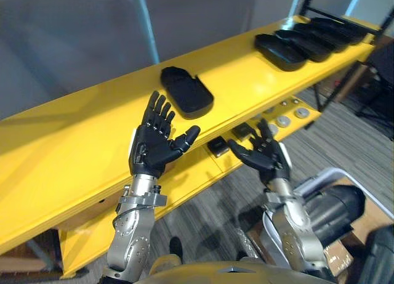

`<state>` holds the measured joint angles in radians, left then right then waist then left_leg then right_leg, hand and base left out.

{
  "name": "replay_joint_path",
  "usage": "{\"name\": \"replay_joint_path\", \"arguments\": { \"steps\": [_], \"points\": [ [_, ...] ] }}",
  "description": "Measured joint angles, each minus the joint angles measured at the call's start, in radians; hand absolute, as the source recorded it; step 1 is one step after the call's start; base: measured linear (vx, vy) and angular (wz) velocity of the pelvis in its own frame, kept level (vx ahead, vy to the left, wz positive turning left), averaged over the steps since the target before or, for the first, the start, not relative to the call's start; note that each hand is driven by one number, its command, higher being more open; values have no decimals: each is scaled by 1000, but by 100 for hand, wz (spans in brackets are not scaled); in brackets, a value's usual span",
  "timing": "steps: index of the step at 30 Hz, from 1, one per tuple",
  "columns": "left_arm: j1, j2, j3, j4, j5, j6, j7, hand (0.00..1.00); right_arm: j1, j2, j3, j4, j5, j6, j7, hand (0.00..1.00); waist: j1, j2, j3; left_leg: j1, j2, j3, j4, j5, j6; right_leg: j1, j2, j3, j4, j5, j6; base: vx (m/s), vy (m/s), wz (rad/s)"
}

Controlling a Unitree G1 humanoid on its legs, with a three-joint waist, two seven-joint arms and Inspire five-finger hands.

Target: Walk over and take three plastic housings, then place them on the shelf

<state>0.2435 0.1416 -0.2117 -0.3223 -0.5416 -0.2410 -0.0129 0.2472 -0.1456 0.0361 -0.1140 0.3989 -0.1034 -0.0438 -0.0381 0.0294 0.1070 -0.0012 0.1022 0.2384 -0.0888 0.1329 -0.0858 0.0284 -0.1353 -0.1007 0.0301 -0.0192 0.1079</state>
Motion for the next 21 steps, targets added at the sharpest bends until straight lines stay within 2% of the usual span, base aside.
{"name": "replay_joint_path", "arguments": {
  "steps": [3,5,8,10,11,12,14,18,21],
  "points": [
    [1,13,-19,0,-3,0,4,100,85,2,-101,-23,1,-13,-19,100,-36,-2,-1,22,15,64,1,-10,-4,-14,14,69,-18,22,0,29,-22,-71],
    [-4,20,-27,0,-2,0,27,100,133,1,-161,-46,2,-34,-33,100,-77,0,-4,38,27,114,3,-21,-12,-22,28,122,-37,42,-2,47,-32,-80],
    [-15,22,-25,0,-3,0,72,100,149,-2,-196,-60,2,-78,-32,100,-102,1,-4,42,39,148,7,-36,-21,-47,47,177,-44,55,-5,26,-29,-59],
    [-21,22,-10,0,-6,-2,101,100,134,-10,-196,-60,2,-87,-29,100,-93,-9,0,0,34,59,105,-116,-20,-68,57,226,-45,68,-12,10,-12,-80],
    [-19,22,5,0,-9,-3,137,100,107,-22,-186,-59,6,-91,-20,100,-63,-9,1,-46,9,-66,208,-205,-11,-82,70,283,-47,79,-12,9,37,-131],
    [-17,20,26,0,-26,-3,168,100,78,-37,-163,-56,11,-97,-6,100,-39,-2,3,-73,-8,-152,299,-267,1,-90,88,333,-50,90,-14,4,49,-135],
    [-14,9,61,0,-40,-4,201,100,40,-61,-122,-49,11,-102,11,100,-36,12,2,-105,-4,-209,398,-332,5,-101,112,369,-49,95,-14,-13,72,-79],
    [-5,-11,73,0,-45,-4,163,100,70,-41,-83,-3,22,-128,-14,100,-34,10,8,-131,3,-194,482,-385,20,-116,123,395,-24,93,-13,-11,98,-24],
    [-4,-11,61,0,-45,-6,140,100,110,0,-72,17,26,-132,-11,100,-27,15,62,-125,9,-186,529,-408,25,-137,143,422,46,93,-11,-33,121,-54]
  ]
}}
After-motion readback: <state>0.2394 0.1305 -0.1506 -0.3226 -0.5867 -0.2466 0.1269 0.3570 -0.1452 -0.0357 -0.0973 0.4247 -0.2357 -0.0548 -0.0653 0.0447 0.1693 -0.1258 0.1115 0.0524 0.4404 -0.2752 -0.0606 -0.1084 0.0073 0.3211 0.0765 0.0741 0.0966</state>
